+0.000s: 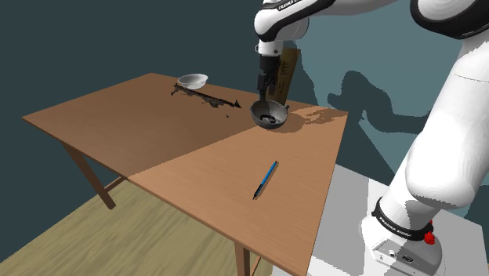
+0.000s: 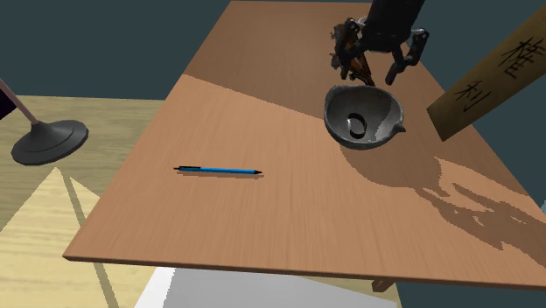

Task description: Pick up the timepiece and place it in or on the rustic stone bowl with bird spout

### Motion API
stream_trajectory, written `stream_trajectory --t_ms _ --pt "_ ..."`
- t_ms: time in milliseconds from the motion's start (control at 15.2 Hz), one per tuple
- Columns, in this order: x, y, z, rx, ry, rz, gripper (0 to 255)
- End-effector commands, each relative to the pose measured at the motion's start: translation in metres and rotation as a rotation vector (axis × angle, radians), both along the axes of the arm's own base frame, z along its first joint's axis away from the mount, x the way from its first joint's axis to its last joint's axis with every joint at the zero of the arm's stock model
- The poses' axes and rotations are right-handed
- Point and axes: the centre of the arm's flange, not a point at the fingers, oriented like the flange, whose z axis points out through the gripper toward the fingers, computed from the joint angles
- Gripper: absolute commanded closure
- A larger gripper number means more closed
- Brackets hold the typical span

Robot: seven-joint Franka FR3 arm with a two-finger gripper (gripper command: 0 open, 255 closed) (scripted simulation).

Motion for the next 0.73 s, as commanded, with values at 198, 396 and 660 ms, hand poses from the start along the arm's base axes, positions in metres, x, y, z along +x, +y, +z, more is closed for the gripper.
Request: stream_trajectory --t_ms 198,396,660 --pt "0.002 -0.005 0.043 0.0 0.0 0.0 0" --pt "0.002 -0.005 0.043 0.0 0.0 0.0 0" --pt "0.002 -0.005 0.043 0.0 0.0 0.0 0"
